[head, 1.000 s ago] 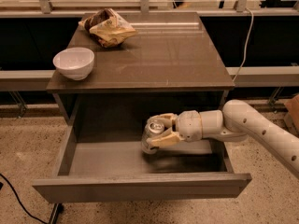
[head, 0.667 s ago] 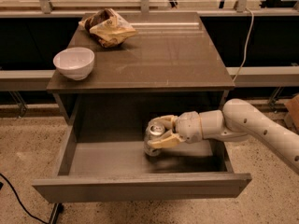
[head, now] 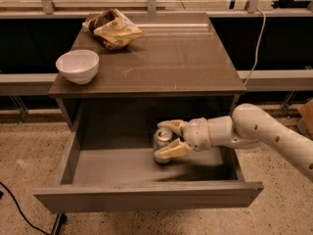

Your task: Place 7up can into top drawer

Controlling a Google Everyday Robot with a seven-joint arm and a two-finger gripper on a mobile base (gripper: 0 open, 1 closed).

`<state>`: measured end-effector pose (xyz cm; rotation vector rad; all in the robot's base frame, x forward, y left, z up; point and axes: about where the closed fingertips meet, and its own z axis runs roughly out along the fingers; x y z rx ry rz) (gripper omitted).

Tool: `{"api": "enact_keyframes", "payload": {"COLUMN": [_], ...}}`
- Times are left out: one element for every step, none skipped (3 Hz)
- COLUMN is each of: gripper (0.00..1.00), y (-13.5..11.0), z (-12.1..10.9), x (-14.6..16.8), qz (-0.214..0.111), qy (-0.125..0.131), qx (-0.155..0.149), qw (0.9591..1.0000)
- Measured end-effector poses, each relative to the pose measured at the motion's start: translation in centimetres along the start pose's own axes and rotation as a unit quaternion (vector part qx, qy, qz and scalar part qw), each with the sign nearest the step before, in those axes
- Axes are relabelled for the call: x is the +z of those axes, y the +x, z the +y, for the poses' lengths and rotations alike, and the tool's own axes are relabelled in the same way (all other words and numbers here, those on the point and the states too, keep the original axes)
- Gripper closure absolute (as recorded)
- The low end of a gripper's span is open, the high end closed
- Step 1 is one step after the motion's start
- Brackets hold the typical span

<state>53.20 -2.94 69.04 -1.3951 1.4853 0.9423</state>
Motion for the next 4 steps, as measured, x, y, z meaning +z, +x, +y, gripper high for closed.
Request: {"api": "enact_keyframes", "payload": {"gripper": [0.0, 0.0, 0.0, 0.0], "y": [0.0, -1.2, -3.5, -4.9], "z": [0.0, 0.4, 1.5, 2.2], "x": [0.1, -0.2, -2.1, -4.4], "qz": [0.0, 0.012, 0.016, -0.007], "qy": [-0.001, 0.006, 0.041, 0.059], "qx": [0.0, -0.015, -0.039, -0.046], "qw": [1.0, 0.9998, 0.9983, 0.9972]}}
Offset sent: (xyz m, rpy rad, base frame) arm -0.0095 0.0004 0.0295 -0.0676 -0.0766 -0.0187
